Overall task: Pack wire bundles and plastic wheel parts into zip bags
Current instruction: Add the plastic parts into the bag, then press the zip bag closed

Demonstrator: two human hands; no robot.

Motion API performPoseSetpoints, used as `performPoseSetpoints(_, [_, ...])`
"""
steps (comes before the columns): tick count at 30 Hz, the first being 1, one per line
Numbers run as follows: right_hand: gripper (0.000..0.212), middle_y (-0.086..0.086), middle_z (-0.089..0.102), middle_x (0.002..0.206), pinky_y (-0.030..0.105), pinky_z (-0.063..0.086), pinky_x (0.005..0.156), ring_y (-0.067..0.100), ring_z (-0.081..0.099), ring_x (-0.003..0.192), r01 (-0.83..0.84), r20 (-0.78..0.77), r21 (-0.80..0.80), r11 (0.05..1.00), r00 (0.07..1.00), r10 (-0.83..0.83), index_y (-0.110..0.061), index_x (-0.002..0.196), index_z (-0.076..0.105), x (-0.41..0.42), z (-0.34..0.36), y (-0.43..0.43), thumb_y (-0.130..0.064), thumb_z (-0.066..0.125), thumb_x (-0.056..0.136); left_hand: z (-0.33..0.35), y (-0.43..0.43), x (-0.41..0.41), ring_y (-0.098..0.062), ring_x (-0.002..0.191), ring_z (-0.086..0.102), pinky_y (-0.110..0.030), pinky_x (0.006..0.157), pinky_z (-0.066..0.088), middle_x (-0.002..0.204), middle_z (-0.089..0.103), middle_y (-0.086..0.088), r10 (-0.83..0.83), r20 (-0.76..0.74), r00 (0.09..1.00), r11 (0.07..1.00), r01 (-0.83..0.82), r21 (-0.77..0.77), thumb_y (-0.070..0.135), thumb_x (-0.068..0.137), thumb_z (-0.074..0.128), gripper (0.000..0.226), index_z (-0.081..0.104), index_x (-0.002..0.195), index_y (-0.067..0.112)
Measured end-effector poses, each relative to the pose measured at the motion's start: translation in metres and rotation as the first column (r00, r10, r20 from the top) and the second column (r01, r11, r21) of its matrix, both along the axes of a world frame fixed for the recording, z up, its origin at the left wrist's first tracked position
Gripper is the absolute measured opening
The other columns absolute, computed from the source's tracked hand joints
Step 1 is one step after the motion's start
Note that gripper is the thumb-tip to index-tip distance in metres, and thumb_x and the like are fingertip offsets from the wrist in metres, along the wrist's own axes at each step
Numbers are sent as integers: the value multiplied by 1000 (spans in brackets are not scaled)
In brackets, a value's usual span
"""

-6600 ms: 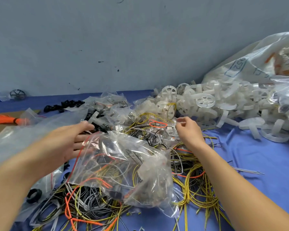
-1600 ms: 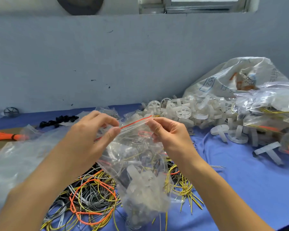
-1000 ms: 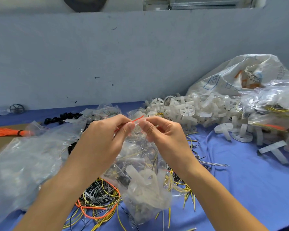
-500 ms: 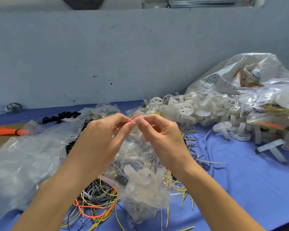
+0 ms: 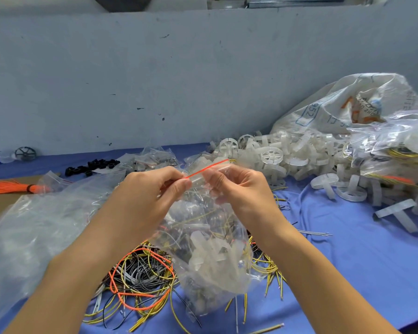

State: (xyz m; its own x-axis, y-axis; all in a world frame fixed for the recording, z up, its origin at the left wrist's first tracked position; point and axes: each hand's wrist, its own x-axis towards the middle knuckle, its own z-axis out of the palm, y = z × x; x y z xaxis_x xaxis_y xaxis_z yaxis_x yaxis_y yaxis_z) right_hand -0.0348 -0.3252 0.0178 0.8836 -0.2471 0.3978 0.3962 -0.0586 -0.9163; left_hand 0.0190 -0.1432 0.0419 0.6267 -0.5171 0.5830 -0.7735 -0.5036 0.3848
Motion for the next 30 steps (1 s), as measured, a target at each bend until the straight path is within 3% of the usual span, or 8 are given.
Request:
performPoseSetpoints(7, [23, 15, 71, 89, 26, 55, 69, 20, 70, 80, -227, -41, 241, 944, 969, 243, -9, 90, 74, 0, 0, -3, -29, 73, 79, -2, 0, -2, -9, 59, 59, -36, 55, 50, 64, 62, 12, 5, -2, 1000, 1000, -5, 24, 46, 92, 53, 20, 66, 90, 31])
performPoseSetpoints(12, [15, 7, 72, 82, 28, 55, 72, 19, 66, 78, -155, -28, 292, 944, 985, 171, -16, 78, 75, 2, 1, -12, -31, 70, 79, 2, 5, 3, -8, 68, 60, -29, 61, 47, 69, 64, 14, -20, -42, 999, 999, 21, 36, 42, 92, 55, 18, 68, 91, 29])
performPoseSetpoints(16, [11, 2, 72, 79, 23, 56, 67, 11, 69, 71, -172, -35, 499, 849, 975, 218, -14, 79, 70, 3, 3, -20, -24, 69, 77, 3, 19, 11, -6, 70, 61, -28, 66, 50, 74, 67, 12, -20, -114, 993, 998, 26, 49, 46, 90, 52, 23, 68, 91, 30])
performPoseSetpoints(22, [13, 0, 74, 82, 24, 59, 70, 11, 72, 77, -204, 4, 664, 719, 963, 269, -13, 89, 66, 6, 1, -23, -23, 60, 84, 0, 28, 18, 2, 61, 60, -7, 57, 40, 71, 66, 16, -33, -218, 975, 999, 25, -37, 38, 93, 56, 14, 67, 88, 32])
performPoseSetpoints(25, [8, -2, 64, 70, 30, 58, 79, 17, 66, 73, -217, 28, 722, 658, 958, 285, -13, 93, 60, 9, 4, -18, -19, 55, 91, -2, 20, 15, -3, 72, 66, -14, 69, 49, 79, 71, 10, -119, -323, 939, 982, 63, -178, 42, 88, 56, 20, 69, 90, 27])
performPoseSetpoints(27, [10, -6, 49, 61, 27, 52, 67, 12, 51, 61, -196, -2, 547, 814, 972, 236, -17, 94, 60, 7, 8, -13, -22, 52, 98, -3, 11, 9, -7, 81, 69, -28, 81, 54, 84, 73, 6, -183, -359, 915, 965, 98, -243, 40, 88, 57, 22, 70, 92, 22])
performPoseSetpoints(29, [20, -13, 45, 58, 20, 36, 54, 5, 40, 54, -98, -18, -4, 995, 995, 98, -27, 91, 64, 2, 10, -6, -45, 57, 95, -3, 2, 3, -8, 82, 69, -30, 83, 55, 84, 74, 5, -235, -344, 909, 952, 143, -272, 39, 89, 57, 22, 69, 92, 20])
performPoseSetpoints(30, [27, -14, 45, 57, 20, 31, 51, 3, 38, 52, -32, 9, -290, 956, 999, 36, -31, 93, 65, 0, 10, -1, -57, 60, 89, -3, -2, 0, -8, 81, 70, -29, 81, 55, 84, 74, 5, -250, -335, 908, 946, 156, -284, 39, 89, 57, 22, 69, 92, 20])
